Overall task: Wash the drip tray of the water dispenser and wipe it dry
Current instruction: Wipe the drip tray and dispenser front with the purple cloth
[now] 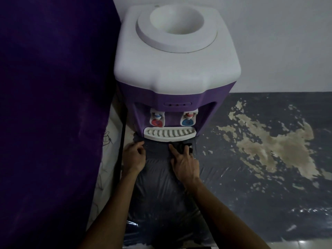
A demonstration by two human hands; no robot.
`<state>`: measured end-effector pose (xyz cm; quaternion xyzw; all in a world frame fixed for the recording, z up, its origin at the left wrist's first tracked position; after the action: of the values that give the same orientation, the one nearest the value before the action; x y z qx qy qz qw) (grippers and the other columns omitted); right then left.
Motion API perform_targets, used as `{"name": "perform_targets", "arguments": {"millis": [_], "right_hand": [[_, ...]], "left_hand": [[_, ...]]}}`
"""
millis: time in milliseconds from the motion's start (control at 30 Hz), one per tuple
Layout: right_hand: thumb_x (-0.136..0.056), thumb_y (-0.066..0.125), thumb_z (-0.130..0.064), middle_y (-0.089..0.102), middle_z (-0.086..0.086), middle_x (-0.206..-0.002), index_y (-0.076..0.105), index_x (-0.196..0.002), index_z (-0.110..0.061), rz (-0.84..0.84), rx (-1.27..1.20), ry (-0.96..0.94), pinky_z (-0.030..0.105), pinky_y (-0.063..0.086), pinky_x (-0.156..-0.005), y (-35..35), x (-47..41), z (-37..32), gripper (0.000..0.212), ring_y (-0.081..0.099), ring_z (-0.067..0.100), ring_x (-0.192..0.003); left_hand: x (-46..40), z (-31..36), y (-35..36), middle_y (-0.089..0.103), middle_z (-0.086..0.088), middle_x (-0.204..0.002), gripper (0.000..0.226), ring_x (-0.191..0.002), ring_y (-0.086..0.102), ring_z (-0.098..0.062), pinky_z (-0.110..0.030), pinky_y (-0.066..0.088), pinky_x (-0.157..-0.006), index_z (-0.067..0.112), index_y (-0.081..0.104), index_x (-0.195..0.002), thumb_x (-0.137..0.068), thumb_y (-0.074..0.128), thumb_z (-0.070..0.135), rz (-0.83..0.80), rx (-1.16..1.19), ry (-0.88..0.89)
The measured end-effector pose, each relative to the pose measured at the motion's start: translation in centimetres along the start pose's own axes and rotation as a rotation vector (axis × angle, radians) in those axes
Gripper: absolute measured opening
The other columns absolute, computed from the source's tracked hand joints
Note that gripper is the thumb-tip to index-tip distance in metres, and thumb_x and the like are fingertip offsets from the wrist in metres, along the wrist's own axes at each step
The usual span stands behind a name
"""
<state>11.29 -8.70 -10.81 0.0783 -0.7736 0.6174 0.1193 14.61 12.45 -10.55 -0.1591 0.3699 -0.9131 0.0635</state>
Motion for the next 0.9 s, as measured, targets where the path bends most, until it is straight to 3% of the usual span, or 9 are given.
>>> {"name": "perform_targets", "arguments": {"millis": [167,300,467,567,733,900], "right_hand": [[-0.099,0.043,-0.04,0.035,0.015,-0.14,0.027,-0.152,-0.043,0.069,-0.066,0.122,0.045,0.053,-0.078,-1.4,0.1,4.3,0.055,0.06,0.036,-0.108],[-0.1,0.042,-0.038,0.041,0.016,-0.132,0.029,-0.152,-0.038,0.115,-0.134,0.244,0.046,0.052,-0.076,-1.8,0.2,6.3,0.054,0.06,0.039,-0.102],[-0.098,0.046,-0.031,0.034,0.018,-0.142,0.018,-0.157,-0.031,0.06,-0.175,0.317,0.045,0.052,-0.08,-0.5,0.4,4.3,0.065,0.061,0.039,-0.104],[-0.099,0.046,-0.03,0.033,0.018,-0.145,0.016,-0.157,-0.029,0.013,-0.138,0.253,0.043,0.054,-0.08,0.7,1.1,1.1,0.066,0.062,0.036,-0.103],[-0.098,0.043,-0.022,0.027,0.021,-0.149,0.007,-0.159,-0.023,-0.064,-0.05,0.046,0.04,0.053,-0.084,2.7,1.3,-6.8,0.071,0.062,0.034,-0.107],[-0.101,0.043,-0.022,0.016,0.026,-0.157,-0.002,-0.158,-0.014,-0.137,0.032,-0.111,0.042,0.05,-0.092,3.5,-0.2,-13.2,0.073,0.058,0.037,-0.118]], "left_hand": [[1.4,0.7,-0.1,0.05,-0.006,-0.139,0.038,-0.133,0.038,-0.027,-0.045,0.029,-0.112,0.023,0.06,-0.131,-0.094,0.052,0.022,0.087,-0.236,0.044],[1.8,0.2,-0.9,0.047,-0.008,-0.141,0.041,-0.132,0.039,-0.03,-0.047,0.029,-0.112,0.019,0.056,-0.135,-0.094,0.052,0.017,0.11,-0.227,0.021],[1.9,-1.3,-2.9,0.052,-0.014,-0.133,0.037,-0.121,0.047,-0.031,-0.048,0.039,-0.104,0.013,0.06,-0.128,-0.093,0.049,0.009,0.142,-0.18,0.047],[1.9,-2.0,-3.2,0.052,-0.015,-0.128,0.036,-0.117,0.049,-0.029,-0.044,0.043,-0.101,0.011,0.06,-0.126,-0.092,0.048,0.006,0.12,-0.103,0.08],[2.3,-2.4,-3.4,0.043,-0.011,-0.14,0.042,-0.124,0.049,-0.023,-0.027,0.04,-0.103,0.014,0.052,-0.137,-0.096,0.045,0.007,0.092,0.025,0.062],[2.3,-2.8,-4.4,0.044,-0.008,-0.144,0.043,-0.129,0.047,-0.02,-0.023,0.038,-0.102,0.011,0.049,-0.139,-0.097,0.044,0.007,0.11,0.066,0.052]]}}
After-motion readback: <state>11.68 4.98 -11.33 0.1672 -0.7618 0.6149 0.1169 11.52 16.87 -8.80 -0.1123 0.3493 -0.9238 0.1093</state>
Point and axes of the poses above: each hand's wrist, its own x-axis away from the middle knuckle, its own y-axis out of the palm, z = x × y, the point moved 8 cm from there along -x, towards the middle knuckle
